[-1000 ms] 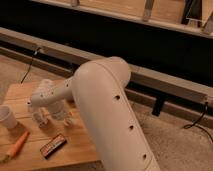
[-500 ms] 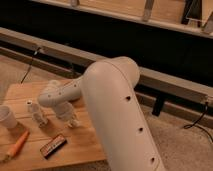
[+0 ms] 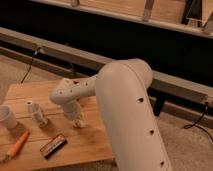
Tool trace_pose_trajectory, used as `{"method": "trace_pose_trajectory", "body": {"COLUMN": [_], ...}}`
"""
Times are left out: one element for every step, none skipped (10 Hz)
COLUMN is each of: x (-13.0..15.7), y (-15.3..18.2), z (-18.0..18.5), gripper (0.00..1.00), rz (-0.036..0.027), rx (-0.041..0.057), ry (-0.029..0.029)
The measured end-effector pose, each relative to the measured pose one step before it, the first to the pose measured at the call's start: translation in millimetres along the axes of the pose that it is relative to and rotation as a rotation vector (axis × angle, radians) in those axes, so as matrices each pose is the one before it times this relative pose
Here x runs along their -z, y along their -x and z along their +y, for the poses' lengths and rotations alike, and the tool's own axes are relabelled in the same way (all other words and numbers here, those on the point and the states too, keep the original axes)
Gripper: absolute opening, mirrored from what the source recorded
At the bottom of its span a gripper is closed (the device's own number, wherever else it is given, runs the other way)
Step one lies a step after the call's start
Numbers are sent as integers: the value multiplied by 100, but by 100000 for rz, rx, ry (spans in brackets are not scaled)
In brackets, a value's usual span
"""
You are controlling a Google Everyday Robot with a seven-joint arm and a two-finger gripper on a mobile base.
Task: Wipe the white sponge on the table
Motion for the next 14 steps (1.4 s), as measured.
{"method": "trace_pose_trajectory", "body": {"x": [-425,-305,-168,63,185,420,504,404,214,111,91,-15,-158,-315], "y": [-637,-481,-392,-142,73,277,494,686,682,790,1012,759,689,904], "z": [-1405,-1302,-1448,-1727,-840,-1749,-1324,-668,-374,-358,-302,-202,-217,-287], "gripper": [0,0,0,0,0,0,0,0,0,0,0,0,0,0], "rz": [-1164,-625,-644,-1169,-696,-1465,-1060,-814,-266,213,392,610,1054,1516], "rx": [-6308,-4746,-4720,-5194,-2416,-4696,-3242,-2008,-1158,-683,-560,-207,-209,-244], "ry": [2517,1411,1046,706,134,61,-253,45,194,-134,-203,-272,-346,-552]}}
